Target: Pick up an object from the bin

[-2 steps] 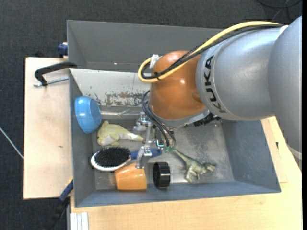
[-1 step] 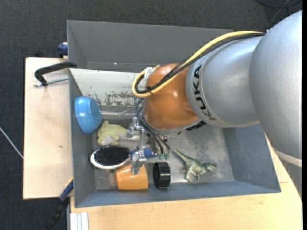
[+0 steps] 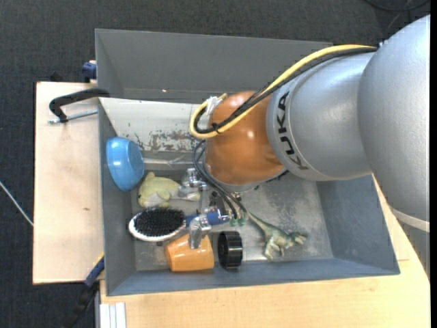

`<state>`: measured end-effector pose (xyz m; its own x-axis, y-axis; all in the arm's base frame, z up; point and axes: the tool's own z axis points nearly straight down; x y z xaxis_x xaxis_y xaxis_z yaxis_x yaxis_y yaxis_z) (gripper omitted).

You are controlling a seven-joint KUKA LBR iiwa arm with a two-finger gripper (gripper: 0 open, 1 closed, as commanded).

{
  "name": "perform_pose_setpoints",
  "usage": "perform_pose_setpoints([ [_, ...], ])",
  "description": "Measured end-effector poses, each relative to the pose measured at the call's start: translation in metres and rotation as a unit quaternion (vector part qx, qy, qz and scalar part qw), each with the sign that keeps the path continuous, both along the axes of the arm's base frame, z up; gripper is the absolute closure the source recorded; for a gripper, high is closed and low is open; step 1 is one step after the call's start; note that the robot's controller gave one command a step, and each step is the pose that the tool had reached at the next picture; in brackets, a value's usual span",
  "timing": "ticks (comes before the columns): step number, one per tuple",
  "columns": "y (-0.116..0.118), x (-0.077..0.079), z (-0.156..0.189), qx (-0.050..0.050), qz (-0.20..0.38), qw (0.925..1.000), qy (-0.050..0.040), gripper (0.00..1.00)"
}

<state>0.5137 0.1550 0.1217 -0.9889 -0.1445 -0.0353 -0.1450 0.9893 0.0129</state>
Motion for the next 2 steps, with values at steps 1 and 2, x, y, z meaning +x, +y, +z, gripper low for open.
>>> perform_pose_setpoints([
  [1,-0.0026,0.0024,-0.0024,0.002,-0.072,0.9974,-0.0041,0.00],
  [2,-0.0065,-0.0064,-0.0100,-0.005,-0.071,0.9974,0.0120,1.00],
])
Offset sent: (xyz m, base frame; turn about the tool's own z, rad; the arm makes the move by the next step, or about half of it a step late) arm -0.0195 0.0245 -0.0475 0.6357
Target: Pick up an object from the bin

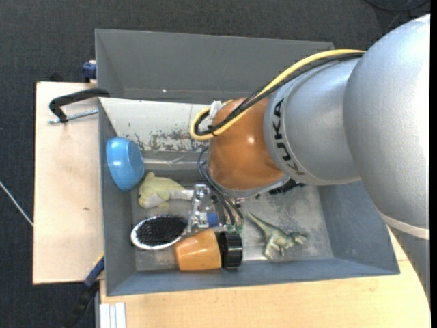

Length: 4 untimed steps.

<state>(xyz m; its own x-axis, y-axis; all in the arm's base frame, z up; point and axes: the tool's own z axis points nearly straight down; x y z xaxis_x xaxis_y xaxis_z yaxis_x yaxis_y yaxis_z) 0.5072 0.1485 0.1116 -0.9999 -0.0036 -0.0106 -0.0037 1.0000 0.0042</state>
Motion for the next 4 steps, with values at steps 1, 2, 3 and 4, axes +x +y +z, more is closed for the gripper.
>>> perform_pose_setpoints([
  [1,-0.013,0.010,-0.017,0.012,-0.051,0.9986,-0.0043,1.00],
  [2,-0.026,0.012,-0.022,0.002,-0.056,0.9984,-0.0081,0.00],
  [3,-0.027,0.005,-0.028,-0.001,-0.056,0.9984,0.0032,1.00],
  [4,-0.011,0.013,0.118,0.000,-0.031,0.9995,-0.0007,1.00],
])
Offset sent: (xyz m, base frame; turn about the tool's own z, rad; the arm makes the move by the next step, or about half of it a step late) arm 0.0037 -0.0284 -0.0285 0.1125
